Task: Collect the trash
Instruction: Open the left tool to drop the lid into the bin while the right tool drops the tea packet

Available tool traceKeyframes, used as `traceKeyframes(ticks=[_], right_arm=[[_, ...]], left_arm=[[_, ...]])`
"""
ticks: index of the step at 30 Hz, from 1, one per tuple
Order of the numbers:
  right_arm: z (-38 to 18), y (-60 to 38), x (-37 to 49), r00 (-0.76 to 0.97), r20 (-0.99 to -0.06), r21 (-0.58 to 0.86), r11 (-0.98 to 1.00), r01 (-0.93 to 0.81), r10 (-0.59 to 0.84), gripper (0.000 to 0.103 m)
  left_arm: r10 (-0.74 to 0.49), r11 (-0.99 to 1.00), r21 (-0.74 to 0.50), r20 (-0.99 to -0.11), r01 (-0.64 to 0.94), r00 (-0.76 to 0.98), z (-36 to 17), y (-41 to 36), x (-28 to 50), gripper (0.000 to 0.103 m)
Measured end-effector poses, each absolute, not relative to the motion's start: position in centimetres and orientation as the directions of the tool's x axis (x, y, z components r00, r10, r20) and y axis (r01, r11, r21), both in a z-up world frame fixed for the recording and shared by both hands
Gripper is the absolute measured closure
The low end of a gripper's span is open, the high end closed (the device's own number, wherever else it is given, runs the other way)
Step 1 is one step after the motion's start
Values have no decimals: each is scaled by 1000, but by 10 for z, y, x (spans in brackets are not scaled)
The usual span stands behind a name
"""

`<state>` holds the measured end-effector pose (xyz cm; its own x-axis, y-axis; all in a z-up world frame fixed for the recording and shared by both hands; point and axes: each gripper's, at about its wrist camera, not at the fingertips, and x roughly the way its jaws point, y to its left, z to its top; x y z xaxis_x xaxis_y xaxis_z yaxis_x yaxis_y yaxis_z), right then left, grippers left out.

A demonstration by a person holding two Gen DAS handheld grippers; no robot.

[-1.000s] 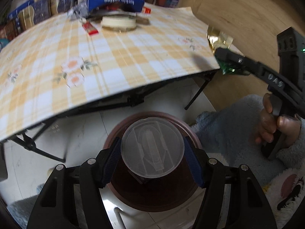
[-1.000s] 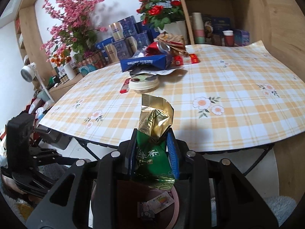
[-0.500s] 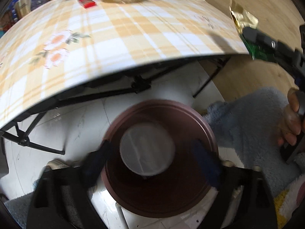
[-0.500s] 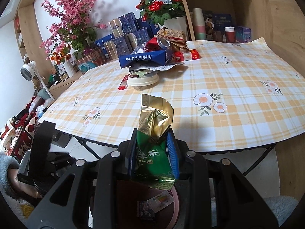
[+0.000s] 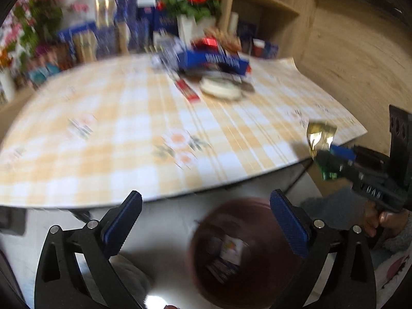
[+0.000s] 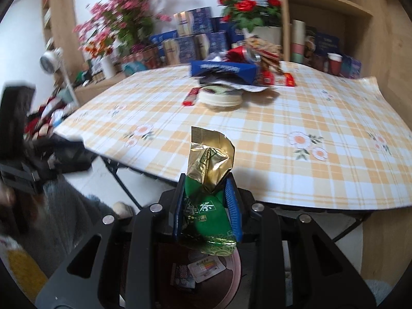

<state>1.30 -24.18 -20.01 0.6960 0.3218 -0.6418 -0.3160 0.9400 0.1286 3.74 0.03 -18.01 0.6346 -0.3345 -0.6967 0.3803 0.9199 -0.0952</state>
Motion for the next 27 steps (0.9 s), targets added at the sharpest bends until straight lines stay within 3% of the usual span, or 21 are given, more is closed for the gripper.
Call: traceKeyframes(ticks=[4, 9, 13, 17, 27], right_arm=[[-206, -218, 8, 653, -669, 79, 908, -412, 355, 71], [-223, -189, 3, 569, -732, 31, 853, -521, 374, 71], [-240, -173, 5, 495, -788, 26, 823, -567, 365, 71], [-255, -168, 10, 438, -830, 36, 818, -575, 345, 71], [-272, -169, 14, 377, -872, 60, 833, -551, 312, 71]], left_arm=[[-255, 940, 22, -619, 340, 743, -159, 14, 22, 6], [-208, 949, 81, -569, 306, 796, -152, 32, 13, 6], [-168, 968, 61, -564, 244, 808, -157, 47, 12, 6], [-160, 980, -4, -614, 200, 773, -168, 62, 19, 6], [-128, 992, -77, -651, 103, 748, -178, 83, 29, 6]])
